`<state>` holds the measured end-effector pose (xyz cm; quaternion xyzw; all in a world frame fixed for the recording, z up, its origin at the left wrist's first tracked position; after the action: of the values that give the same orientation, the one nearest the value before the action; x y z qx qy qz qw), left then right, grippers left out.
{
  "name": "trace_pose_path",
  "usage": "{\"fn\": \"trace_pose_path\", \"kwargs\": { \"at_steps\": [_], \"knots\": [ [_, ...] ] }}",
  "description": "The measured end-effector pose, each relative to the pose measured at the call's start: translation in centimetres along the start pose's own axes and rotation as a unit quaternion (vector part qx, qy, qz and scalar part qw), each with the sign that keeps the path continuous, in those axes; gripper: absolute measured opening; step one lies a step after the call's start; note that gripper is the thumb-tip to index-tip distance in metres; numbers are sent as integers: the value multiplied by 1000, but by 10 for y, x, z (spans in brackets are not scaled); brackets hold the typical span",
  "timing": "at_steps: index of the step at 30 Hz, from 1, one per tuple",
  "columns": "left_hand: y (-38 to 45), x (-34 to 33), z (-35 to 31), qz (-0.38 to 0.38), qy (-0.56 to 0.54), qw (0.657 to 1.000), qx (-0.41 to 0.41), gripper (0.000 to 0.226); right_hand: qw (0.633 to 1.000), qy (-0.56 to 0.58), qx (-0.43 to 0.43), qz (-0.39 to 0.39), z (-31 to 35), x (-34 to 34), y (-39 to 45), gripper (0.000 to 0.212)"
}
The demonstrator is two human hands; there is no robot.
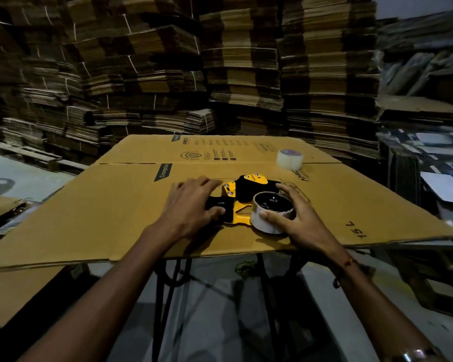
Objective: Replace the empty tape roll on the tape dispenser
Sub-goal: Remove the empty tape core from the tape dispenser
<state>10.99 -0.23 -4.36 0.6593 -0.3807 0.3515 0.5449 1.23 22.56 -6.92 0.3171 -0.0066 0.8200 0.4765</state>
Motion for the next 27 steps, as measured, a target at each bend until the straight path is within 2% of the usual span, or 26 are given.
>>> {"fn": "trace_pose_path", "kwargs": {
  "at_steps": [2, 4, 6, 10, 12, 15, 18, 21, 23, 25, 27],
  "knots": [
    [-21, 1, -21, -112, 33, 993, -22, 59, 1000, 19, -13, 21, -3, 0, 0, 111],
    [-39, -7, -46, -168, 8, 983, -74, 51, 997, 54, -27, 41, -3, 3, -1, 110],
    [-48, -19, -66, -135, -50, 983, -110, 53, 994, 99, -37, 38, -5, 4, 0, 104],
    [-37, -38, -74, 2, -195, 981, -11, 85, 986, 161, -49, -11, -8, 6, 5, 86],
    [-33, -44, -76, 61, -186, 981, 9, 100, 982, 182, -51, -21, -9, 5, 7, 76],
    [-25, -46, -70, 97, -175, 980, 8, 111, 985, 164, -32, -35, -9, 5, 8, 56],
    [-16, -44, -45, 135, -194, 972, 2, 118, 996, 93, 4, -11, -8, -5, 5, 65],
    [-7, -54, -7, 177, -204, 963, -4, 117, 998, 48, 0, 39, -10, -32, 15, 88],
    [-6, -55, 0, 174, -221, 960, -12, 115, 998, 28, 2, 55, -8, -41, 17, 102],
    [-8, -53, -1, 155, -237, 959, -27, 111, 996, 45, -16, 70, -3, -45, 20, 98],
    [-10, -53, -4, 131, -242, 961, -36, 104, 992, 75, -43, 94, 3, -45, 22, 77]
  ]
}}
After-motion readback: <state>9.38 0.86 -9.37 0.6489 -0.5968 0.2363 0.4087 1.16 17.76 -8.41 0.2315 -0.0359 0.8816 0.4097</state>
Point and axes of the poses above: each hand's wrist, its own y-axis towards the middle knuckle, its own x-axis out of the back of the hand, z = x × y, the point moved 3 cm from there along y, towards the middle knuckle, and after that the axes turned 1 degree about -y, right-handed, at the moved point
